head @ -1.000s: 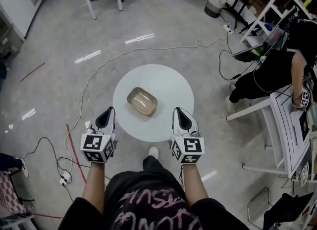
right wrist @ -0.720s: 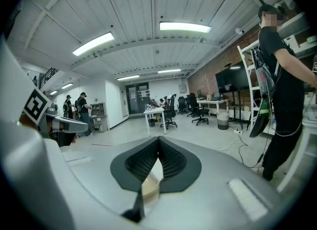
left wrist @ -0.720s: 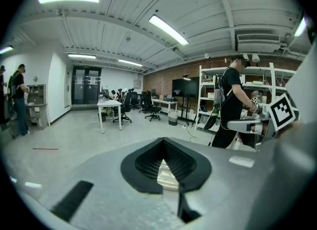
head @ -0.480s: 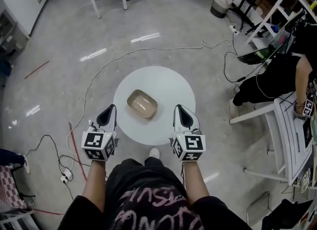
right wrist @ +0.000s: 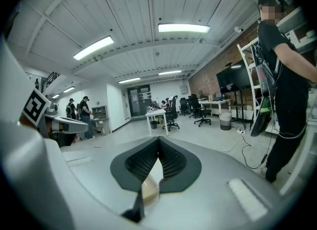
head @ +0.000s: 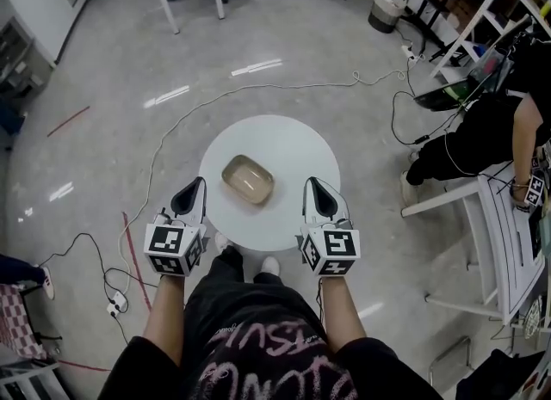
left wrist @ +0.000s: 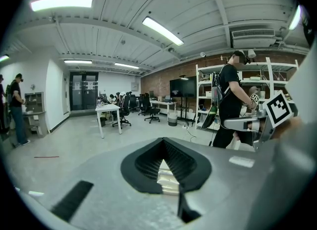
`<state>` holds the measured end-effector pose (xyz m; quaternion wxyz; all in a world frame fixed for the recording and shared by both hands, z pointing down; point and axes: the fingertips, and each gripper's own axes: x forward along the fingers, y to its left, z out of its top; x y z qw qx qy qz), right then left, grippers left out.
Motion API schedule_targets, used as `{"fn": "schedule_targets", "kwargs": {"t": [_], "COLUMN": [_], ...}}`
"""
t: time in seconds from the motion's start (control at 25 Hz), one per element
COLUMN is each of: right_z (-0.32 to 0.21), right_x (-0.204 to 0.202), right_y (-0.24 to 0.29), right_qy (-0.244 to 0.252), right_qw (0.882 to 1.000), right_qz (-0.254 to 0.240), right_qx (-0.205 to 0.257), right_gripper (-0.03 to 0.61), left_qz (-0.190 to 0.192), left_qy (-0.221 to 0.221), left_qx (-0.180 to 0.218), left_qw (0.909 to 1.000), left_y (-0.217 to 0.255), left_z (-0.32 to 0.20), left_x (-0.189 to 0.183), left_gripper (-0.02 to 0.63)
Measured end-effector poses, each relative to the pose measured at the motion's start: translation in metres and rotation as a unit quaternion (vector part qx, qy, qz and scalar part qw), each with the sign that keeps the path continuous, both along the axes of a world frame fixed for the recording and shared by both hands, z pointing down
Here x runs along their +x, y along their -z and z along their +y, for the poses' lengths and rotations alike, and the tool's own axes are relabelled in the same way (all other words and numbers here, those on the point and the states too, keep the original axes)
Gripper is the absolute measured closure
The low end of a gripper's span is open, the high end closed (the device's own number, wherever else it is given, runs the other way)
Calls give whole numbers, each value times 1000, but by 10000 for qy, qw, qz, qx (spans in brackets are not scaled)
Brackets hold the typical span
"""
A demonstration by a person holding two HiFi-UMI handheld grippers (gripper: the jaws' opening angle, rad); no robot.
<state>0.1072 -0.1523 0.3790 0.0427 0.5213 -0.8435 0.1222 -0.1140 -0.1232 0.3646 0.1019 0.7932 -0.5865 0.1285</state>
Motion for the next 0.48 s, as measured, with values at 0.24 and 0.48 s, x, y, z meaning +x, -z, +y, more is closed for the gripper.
{"fn": "schedule_targets", "kwargs": {"t": [0.24, 0.48], "right_z": [1, 1], "right_x": [-10, -16], "right_y": [3, -5], "right_qy": [62, 28], "right_qw": [10000, 9999], "right_qz": [-8, 56], "right_qx": [4, -94], "right_gripper": [580, 580], "left_qz": [-26, 14], "left_qy": [14, -38], "left_qx": [-14, -74], "left_qw": [10000, 10000], "left_y": [3, -4], "left_z": [1, -2], "left_x": [-6, -10], "left_gripper": [617, 615]}}
